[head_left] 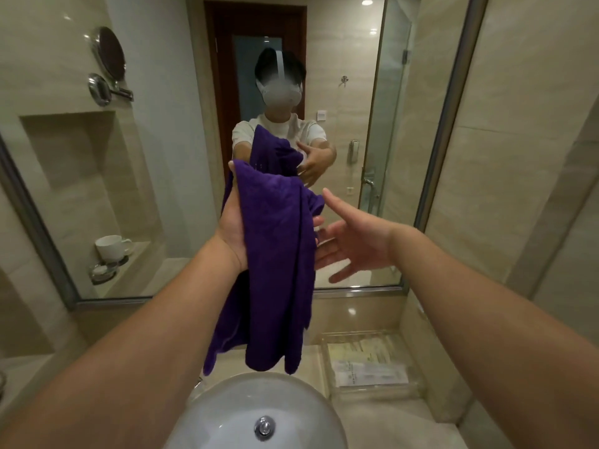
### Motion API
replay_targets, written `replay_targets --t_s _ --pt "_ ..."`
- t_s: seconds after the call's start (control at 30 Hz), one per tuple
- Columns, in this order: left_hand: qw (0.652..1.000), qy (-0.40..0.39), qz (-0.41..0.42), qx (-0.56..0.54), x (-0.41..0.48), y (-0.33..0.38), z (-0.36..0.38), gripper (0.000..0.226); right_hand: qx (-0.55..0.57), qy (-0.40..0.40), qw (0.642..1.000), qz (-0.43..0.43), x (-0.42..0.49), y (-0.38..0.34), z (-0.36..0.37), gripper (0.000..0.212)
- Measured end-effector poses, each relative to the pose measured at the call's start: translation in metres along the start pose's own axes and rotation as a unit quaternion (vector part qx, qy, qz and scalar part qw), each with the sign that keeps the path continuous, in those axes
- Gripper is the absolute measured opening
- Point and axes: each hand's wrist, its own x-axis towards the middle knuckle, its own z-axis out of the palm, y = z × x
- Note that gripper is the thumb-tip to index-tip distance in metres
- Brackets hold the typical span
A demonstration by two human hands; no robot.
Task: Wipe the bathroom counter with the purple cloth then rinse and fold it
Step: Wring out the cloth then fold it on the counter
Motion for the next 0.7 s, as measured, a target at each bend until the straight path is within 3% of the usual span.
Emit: replay_targets --t_s 0.07,0.17,0.23,0.33,0.5,0.63,0.7 --pt "0.992 0.101 0.038 0.065 0.004 0.010 0.004 0.076 0.011 0.038 0.999 0.004 0.006 -0.003 0.014 0.106" --pt "0.980 0.151 0.029 0.124 0.004 0.020 0.002 0.073 -0.175 0.124 0.974 0.077 0.006 -0.012 0.033 0.110" --pt "0.977 0.159 0.001 0.143 -0.002 0.024 0.000 0.074 -0.206 0.172 0.962 0.042 0.007 -0.017 0.036 0.103" --pt "0.978 0.164 0.011 0.131 -0.015 0.032 -0.004 0.076 -0.094 0.139 0.985 -0.031 0.009 -0.020 0.034 0.092" --pt "0.982 0.151 0.027 0.111 -0.027 0.041 -0.003 0.083 -0.016 0.036 0.999 0.007 0.022 -0.015 0.046 0.098" --pt "0.980 0.158 0.035 0.118 -0.032 0.046 -0.004 0.079 0.145 0.048 0.987 -0.050 0.027 -0.016 0.059 0.064" --pt "0.976 0.171 0.038 0.129 -0.034 0.051 -0.009 0.079 0.175 0.059 0.981 -0.056 0.028 -0.020 0.059 0.050"
